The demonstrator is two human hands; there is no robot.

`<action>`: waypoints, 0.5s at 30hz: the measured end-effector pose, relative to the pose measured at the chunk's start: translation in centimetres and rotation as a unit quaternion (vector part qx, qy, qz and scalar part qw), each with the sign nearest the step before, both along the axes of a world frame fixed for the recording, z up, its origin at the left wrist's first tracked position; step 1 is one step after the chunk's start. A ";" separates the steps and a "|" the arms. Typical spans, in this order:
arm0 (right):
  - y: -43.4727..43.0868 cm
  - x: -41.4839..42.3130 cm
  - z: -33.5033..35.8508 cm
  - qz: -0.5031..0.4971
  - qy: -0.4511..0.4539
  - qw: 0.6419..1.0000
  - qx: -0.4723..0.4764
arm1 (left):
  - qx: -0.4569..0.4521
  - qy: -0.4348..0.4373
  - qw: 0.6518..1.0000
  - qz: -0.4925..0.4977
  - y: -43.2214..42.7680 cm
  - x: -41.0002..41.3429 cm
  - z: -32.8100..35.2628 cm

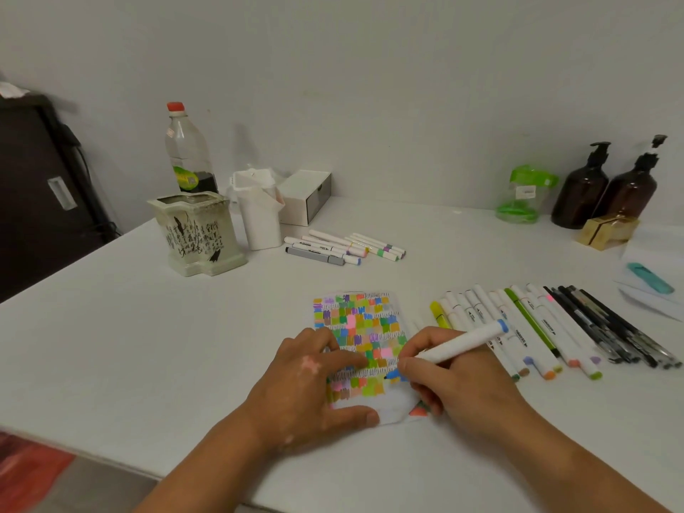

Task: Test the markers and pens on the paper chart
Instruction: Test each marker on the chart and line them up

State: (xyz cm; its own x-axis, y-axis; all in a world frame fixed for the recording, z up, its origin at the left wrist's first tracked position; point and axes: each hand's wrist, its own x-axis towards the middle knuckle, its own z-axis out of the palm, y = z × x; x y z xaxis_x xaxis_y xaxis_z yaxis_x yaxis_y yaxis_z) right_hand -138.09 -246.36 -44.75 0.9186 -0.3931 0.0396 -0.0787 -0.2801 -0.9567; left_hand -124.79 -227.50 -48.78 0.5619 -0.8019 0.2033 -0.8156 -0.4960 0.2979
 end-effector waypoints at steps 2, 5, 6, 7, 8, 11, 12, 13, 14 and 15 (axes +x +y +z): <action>0.2 0.0 0.0 -0.006 0.006 1.000 -0.016 | 0.003 0.004 1.000 -0.003 0.0 0.0 0.2; 0.5 -0.1 -0.4 -0.012 0.019 0.999 -0.040 | 0.002 0.010 1.000 -0.002 0.0 0.1 0.3; 0.5 0.0 -0.5 -0.019 0.024 0.998 -0.047 | 0.001 0.012 1.000 -0.001 0.1 0.1 0.3; 0.5 -0.1 -0.6 -0.028 0.027 0.998 -0.047 | 0.001 0.013 1.000 -0.001 0.1 0.1 0.3; 0.5 0.0 -0.7 -0.034 0.027 0.998 -0.043 | 0.000 0.014 1.000 -0.002 0.1 0.1 0.3; 0.4 0.0 -0.9 -0.041 0.028 0.997 -0.053 | 0.000 0.014 1.000 -0.004 0.0 0.1 0.3; 0.4 0.0 -1.0 -0.041 0.029 0.997 -0.059 | 0.000 0.013 1.000 -0.004 0.0 0.1 0.2; 0.4 0.1 -1.1 -0.041 0.031 0.997 -0.061 | 0.000 0.012 1.000 -0.003 0.0 0.1 0.2; 0.4 0.1 -1.1 -0.040 0.032 0.997 -0.059 | 0.000 0.013 1.000 -0.002 0.0 0.2 0.2; 0.4 0.2 -1.2 -0.039 0.032 0.997 -0.056 | 0.000 0.013 1.000 -0.002 0.0 0.2 0.2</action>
State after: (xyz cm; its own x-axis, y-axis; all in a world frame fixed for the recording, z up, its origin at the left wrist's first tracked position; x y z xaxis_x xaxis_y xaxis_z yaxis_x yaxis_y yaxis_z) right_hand -137.92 -245.94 -45.91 0.8876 -0.4597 0.0292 -0.1647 -0.3760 -0.9119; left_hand -124.62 -227.46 -48.61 0.5636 -0.8042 0.1888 -0.8096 -0.4923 0.3198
